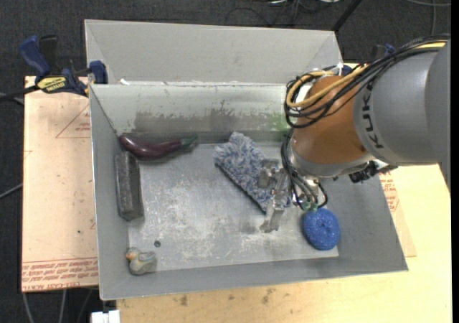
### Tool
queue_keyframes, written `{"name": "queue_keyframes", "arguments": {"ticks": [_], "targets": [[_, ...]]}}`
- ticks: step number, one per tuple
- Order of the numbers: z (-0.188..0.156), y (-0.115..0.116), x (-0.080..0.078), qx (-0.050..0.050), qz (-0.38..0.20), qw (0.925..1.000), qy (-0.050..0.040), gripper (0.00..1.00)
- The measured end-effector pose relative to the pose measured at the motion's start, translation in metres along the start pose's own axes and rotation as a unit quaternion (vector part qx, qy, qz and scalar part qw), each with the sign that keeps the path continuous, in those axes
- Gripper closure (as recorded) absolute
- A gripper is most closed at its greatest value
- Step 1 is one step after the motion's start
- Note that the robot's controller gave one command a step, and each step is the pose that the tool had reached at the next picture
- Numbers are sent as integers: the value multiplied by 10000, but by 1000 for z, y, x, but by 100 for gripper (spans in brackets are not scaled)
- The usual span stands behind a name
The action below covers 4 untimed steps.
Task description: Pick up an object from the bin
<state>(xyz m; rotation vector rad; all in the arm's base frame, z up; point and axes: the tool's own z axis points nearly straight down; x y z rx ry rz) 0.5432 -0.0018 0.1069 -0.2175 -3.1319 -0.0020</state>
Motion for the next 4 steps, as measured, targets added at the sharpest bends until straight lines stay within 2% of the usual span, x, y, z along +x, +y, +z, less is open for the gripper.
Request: {"name": "queue_keyframes", "arguments": {"ticks": [1, 2, 3, 4], "targets": [[-4, -43, -45, 1, 123, 9999, -24, 100], [-4, -43, -45, 1, 121, 9999, -24, 100], [-34, -39, -49, 5, 67, 10000, 31, 100], [-97, -35, -47, 4, -34, 10000, -6, 100]]}}
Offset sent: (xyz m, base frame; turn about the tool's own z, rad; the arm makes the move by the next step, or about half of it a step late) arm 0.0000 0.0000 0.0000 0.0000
